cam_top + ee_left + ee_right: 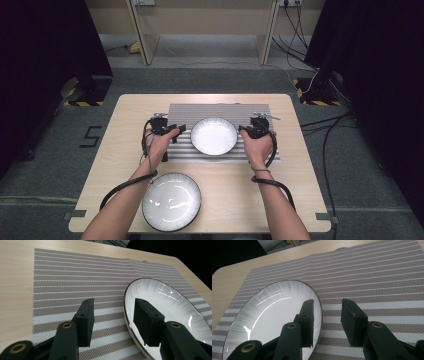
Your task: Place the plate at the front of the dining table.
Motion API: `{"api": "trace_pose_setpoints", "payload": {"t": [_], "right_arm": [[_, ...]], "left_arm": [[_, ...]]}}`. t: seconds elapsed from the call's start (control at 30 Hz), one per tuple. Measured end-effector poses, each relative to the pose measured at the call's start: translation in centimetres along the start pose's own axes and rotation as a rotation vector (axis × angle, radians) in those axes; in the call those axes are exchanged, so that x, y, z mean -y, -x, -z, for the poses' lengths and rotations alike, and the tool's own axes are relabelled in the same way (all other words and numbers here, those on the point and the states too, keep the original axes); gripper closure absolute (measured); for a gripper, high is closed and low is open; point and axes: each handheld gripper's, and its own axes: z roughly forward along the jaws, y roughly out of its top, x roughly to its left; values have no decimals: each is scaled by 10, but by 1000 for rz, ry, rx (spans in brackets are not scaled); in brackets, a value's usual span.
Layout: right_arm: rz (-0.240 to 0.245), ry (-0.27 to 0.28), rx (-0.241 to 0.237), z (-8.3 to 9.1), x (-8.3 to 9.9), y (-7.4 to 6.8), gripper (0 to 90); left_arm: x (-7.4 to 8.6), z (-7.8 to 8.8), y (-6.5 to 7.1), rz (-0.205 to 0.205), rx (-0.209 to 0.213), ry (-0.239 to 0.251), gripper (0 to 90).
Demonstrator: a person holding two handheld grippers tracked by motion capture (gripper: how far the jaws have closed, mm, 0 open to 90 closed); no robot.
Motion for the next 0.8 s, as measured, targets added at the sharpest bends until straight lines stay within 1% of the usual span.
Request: {"api": "trace_pose_setpoints", "payload": {"t": [0.03, 0.13, 0.23, 0.37, 0.43, 0.5, 0.53, 0.57, 0.67, 0.73, 0.8], "right_arm": [[-7, -11, 2, 4, 0, 1, 625], [2, -9, 7, 13, 4, 7, 621], [0, -10, 6, 21, 9, 13, 610], [1, -11, 8, 32, 16, 22, 594], [2, -9, 8, 40, 21, 28, 587], [5, -9, 8, 46, 27, 32, 585], [1, -10, 9, 50, 31, 35, 585], [-4, -8, 6, 52, 33, 36, 585], [-14, -4, 4, 61, 41, 42, 583], [-8, -2, 2, 67, 45, 43, 581], [-2, 0, -1, 74, 49, 45, 578]], "left_arm": [[2, 6, -3, -13, 9, -5, 489], [7, 17, -9, -19, 20, 1, 473], [14, 32, -14, -25, 50, -3, 467], [23, 50, -22, -18, 67, 10, 465], [26, 57, -25, -12, 71, 19, 465], [30, 65, -29, 7, 74, 22, 462], [31, 67, -29, 9, 74, 26, 462], [33, 70, -30, 5, 69, 30, 462], [37, 76, -30, -7, 72, 33, 462], [40, 81, -30, -18, 73, 40, 462], [44, 87, -30, -13, 69, 54, 461]]}}
